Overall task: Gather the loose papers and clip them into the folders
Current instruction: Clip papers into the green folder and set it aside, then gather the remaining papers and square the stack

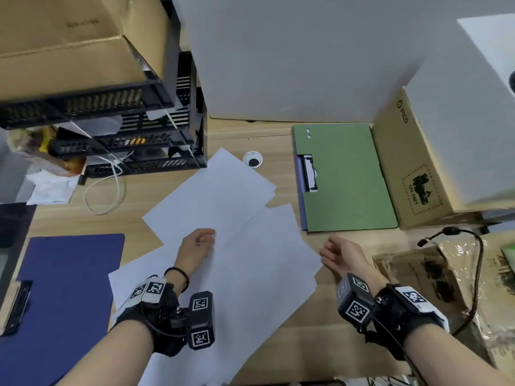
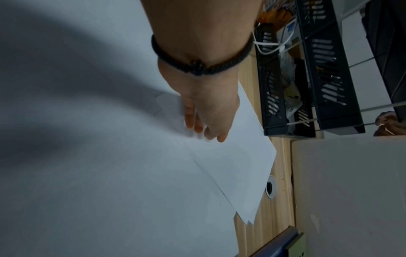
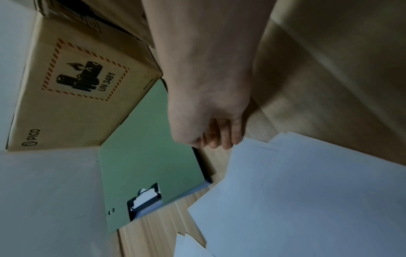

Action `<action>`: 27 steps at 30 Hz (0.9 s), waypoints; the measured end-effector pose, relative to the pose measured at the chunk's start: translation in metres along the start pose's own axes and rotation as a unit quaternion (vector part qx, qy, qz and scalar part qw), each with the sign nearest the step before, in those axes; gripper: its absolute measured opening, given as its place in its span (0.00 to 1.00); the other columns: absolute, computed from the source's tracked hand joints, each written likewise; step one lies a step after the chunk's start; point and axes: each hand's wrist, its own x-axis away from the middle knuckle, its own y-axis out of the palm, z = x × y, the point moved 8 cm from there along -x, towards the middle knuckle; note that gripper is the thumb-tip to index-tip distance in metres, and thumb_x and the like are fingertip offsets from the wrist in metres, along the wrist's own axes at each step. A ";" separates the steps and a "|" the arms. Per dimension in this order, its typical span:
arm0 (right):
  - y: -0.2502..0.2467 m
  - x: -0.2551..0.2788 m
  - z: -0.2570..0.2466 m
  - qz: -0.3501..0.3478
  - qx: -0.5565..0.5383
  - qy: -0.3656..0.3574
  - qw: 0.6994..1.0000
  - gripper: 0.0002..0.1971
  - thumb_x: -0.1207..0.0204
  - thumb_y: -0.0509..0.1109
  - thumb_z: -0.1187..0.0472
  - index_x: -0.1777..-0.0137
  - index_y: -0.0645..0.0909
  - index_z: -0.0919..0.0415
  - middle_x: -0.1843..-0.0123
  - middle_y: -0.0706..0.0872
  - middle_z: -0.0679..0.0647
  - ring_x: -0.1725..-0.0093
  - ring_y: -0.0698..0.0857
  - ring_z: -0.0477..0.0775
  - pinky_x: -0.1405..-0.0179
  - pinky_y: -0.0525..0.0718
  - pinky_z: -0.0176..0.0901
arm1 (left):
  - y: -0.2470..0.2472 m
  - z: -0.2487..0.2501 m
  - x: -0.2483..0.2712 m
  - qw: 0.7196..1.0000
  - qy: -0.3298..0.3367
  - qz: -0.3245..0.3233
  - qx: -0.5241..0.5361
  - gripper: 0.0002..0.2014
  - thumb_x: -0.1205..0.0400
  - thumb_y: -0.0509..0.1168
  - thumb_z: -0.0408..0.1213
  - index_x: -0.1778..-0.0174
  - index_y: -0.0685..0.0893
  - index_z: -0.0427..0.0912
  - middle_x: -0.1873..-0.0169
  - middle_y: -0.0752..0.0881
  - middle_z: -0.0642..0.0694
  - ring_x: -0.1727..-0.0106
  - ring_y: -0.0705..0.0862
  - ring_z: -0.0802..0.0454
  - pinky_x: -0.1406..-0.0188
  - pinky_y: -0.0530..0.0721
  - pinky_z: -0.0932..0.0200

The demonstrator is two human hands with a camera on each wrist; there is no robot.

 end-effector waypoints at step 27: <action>0.068 0.084 0.107 -0.003 0.231 -0.113 0.966 0.21 0.18 0.66 0.61 0.25 0.73 0.54 0.28 0.76 0.51 0.30 0.75 0.53 0.39 0.72 0.48 | -0.121 -0.057 -0.007 0.972 0.085 0.028 -0.217 0.18 0.23 0.69 0.38 0.36 0.83 0.43 0.28 0.69 0.42 0.25 0.68 0.43 0.25 0.67 0.52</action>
